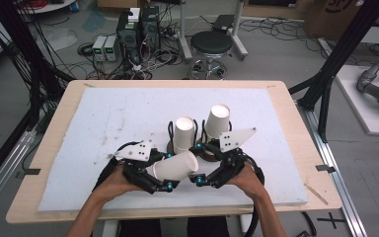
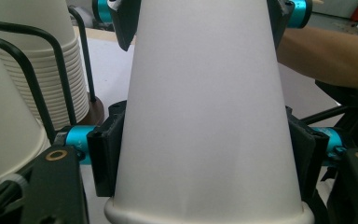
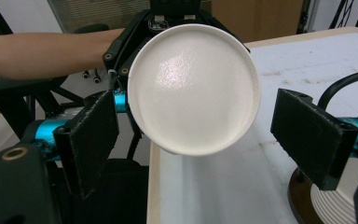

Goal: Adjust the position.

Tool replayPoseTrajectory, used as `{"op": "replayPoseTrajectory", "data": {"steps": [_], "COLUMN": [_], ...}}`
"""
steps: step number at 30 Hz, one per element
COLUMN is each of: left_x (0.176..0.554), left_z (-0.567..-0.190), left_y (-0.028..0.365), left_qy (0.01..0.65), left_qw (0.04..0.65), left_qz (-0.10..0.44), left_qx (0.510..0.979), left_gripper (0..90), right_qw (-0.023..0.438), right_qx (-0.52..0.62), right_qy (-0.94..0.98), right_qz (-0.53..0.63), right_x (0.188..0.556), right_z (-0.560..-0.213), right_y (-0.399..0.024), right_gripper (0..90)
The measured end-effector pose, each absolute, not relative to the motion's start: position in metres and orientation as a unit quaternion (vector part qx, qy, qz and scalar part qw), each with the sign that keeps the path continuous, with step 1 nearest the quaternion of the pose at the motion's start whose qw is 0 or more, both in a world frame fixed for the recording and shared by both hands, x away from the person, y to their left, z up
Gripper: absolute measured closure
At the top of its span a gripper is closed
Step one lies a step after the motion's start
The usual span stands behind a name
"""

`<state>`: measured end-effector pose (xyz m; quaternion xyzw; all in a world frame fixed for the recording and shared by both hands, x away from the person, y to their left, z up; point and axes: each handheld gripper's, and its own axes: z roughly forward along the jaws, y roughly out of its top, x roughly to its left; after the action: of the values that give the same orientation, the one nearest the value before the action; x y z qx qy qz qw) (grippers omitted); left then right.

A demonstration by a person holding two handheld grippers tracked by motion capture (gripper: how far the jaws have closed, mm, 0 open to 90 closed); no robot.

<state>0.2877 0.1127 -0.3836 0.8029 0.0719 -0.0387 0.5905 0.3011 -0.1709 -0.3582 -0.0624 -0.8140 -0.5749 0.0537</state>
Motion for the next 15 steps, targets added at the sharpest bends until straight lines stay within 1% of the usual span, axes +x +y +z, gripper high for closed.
{"op": "replayPoseTrajectory", "data": {"steps": [15], "left_x": [0.284], "left_z": [-0.380], "left_y": [0.124], "left_qy": [0.071], "left_qw": [0.584], "left_qz": [-0.027], "left_qx": [0.808], "left_gripper": [29.6], "right_qw": [0.052], "right_qx": [-0.059], "right_qy": [-0.823], "right_qz": [-0.562], "right_x": [0.298], "right_z": [-0.358], "right_y": [-0.173], "right_gripper": [15.5]}}
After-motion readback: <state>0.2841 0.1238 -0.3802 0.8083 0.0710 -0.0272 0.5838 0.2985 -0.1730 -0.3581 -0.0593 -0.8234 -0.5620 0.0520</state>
